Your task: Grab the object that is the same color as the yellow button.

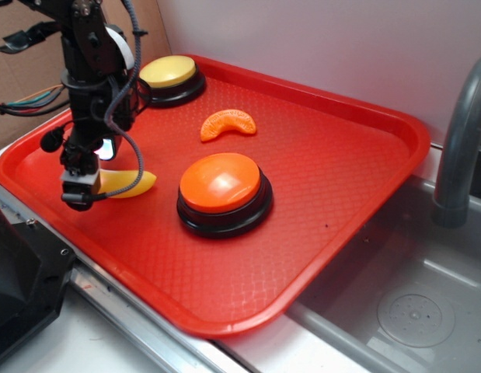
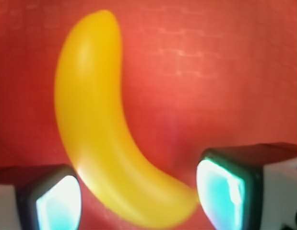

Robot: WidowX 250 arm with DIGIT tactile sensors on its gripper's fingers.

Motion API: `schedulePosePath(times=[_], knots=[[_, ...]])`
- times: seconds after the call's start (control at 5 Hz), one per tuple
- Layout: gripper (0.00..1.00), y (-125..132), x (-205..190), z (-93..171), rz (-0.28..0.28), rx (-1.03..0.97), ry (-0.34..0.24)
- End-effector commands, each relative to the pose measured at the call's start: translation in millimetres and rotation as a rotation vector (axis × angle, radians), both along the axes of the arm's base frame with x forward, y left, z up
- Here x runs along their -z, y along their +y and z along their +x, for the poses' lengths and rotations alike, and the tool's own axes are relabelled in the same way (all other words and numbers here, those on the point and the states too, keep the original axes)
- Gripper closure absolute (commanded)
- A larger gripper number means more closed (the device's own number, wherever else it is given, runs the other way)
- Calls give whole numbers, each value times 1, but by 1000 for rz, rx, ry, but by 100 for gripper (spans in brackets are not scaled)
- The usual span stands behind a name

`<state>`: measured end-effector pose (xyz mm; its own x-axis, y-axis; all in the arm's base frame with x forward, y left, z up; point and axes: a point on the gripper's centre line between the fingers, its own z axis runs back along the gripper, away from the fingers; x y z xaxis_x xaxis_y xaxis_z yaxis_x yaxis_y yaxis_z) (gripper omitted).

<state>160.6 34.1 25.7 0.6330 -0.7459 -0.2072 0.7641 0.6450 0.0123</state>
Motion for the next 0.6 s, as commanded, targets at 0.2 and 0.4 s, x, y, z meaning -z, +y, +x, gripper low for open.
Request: schedulePosePath(times=[0.2,0.4], knots=[[100,-11,11,4,-59,52,-10],[100,-5,2,9,-70,-25,-47]])
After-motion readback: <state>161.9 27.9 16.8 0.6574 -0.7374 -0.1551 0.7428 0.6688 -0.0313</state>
